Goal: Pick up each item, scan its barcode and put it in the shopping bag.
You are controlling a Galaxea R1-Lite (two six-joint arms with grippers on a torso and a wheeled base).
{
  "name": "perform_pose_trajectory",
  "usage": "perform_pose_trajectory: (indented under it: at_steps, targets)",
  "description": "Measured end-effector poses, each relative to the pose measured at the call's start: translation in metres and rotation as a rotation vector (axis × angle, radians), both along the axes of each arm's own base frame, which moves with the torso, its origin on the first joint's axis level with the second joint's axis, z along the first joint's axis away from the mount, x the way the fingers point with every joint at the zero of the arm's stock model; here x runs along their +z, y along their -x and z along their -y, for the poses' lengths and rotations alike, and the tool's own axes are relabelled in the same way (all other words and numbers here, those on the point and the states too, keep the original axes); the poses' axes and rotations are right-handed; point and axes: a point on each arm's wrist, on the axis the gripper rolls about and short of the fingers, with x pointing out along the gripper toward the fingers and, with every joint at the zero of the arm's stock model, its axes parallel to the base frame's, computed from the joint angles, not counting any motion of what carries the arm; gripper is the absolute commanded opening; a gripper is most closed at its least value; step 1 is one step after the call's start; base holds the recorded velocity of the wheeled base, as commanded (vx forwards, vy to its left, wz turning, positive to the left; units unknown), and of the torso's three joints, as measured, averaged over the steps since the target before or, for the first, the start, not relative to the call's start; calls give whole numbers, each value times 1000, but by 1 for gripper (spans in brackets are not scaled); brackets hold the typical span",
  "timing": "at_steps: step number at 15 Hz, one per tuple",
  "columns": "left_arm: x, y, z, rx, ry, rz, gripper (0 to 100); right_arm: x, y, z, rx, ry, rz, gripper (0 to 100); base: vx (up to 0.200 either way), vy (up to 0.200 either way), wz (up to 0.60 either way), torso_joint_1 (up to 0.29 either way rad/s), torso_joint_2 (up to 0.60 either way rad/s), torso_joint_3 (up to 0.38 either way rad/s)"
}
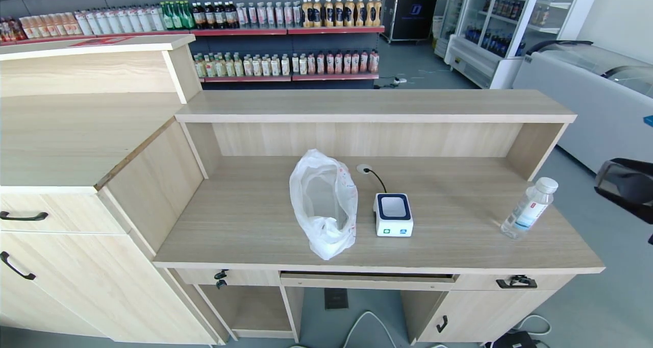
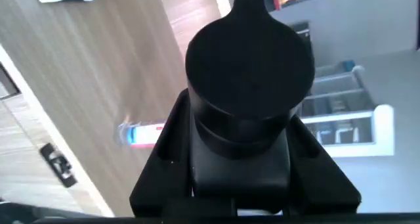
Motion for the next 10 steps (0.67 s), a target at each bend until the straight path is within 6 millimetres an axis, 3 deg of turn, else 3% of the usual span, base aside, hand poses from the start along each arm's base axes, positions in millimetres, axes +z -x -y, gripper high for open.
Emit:
perform_pose_trajectory:
  at_steps: [2,4,7,10]
  targets:
    - [0,0,0,0,0,0,100,-12,29,17,-124,-279,-194,0,0,0,0,0,0,0]
    - [0,0,0,0,0,0,100,-11,44,16,-181,-457,-239,0,0,0,300,-1,4,1]
    - [0,0,0,-1,0,0,100,0,45,9,-277,-622,-235,0,0,0,600,2,1,-1]
    - [0,0,0,0,0,0,100,8,34,-5,-414,-814,-205,0,0,0,600,1,4,1]
